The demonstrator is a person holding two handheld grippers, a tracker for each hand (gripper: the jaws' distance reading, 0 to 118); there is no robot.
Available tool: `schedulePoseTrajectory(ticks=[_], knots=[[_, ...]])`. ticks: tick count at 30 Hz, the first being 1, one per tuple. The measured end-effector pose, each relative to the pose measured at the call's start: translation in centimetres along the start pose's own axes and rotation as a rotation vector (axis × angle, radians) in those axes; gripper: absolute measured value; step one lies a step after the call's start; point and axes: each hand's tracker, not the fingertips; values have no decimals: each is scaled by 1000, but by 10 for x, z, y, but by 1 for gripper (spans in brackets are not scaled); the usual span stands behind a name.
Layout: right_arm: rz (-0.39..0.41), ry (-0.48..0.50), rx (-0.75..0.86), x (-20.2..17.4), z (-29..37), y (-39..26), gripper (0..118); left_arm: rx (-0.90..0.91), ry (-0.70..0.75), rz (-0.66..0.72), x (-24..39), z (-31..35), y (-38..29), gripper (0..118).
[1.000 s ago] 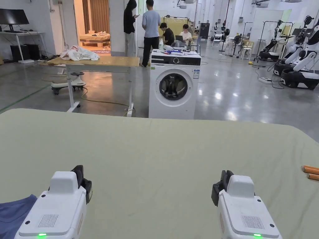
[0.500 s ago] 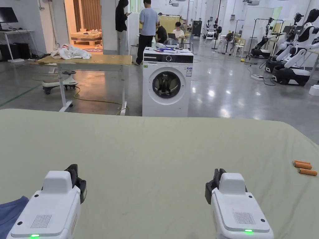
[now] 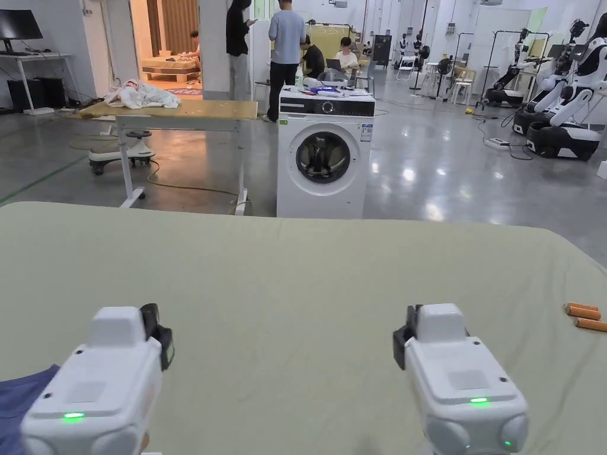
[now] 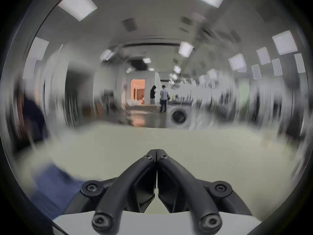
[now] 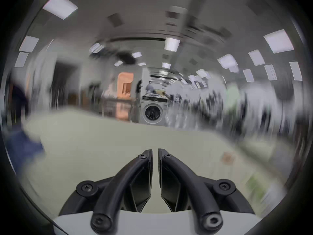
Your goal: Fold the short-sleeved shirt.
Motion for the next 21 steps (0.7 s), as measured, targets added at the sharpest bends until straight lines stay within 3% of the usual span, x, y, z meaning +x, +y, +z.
schedulePoseTrajectory(ticks=[2, 4, 5, 6, 7, 10, 12, 17, 21], knots=[[383, -49, 27, -22, -3, -5, 6, 13, 35, -396, 24, 0, -12, 0], [692, -101, 64, -35, -4, -15, 6, 23, 20, -577, 35, 1, -23, 0], [815, -130, 75, -39, -1, -17, 6, 28, 33, -656, 38, 1, -28, 0], [881, -133, 84, -40, 0, -19, 6, 42, 47, -731, 41, 1, -33, 0], [893, -124, 97, -39, 1, -20, 6, 53, 56, -776, 39, 0, -37, 0], [830, -111, 89, -35, 1, -19, 6, 61, 61, -812, 37, -1, -40, 0], [708, -103, 68, -32, 3, -15, 6, 62, 71, -718, 30, 0, -36, 0], [58, -47, -55, -5, -2, -9, 6, 2, 64, -161, 2, -2, -18, 0], [-294, -61, -77, 7, 0, -21, 5, -6, -9, 299, -27, -1, -20, 0]])
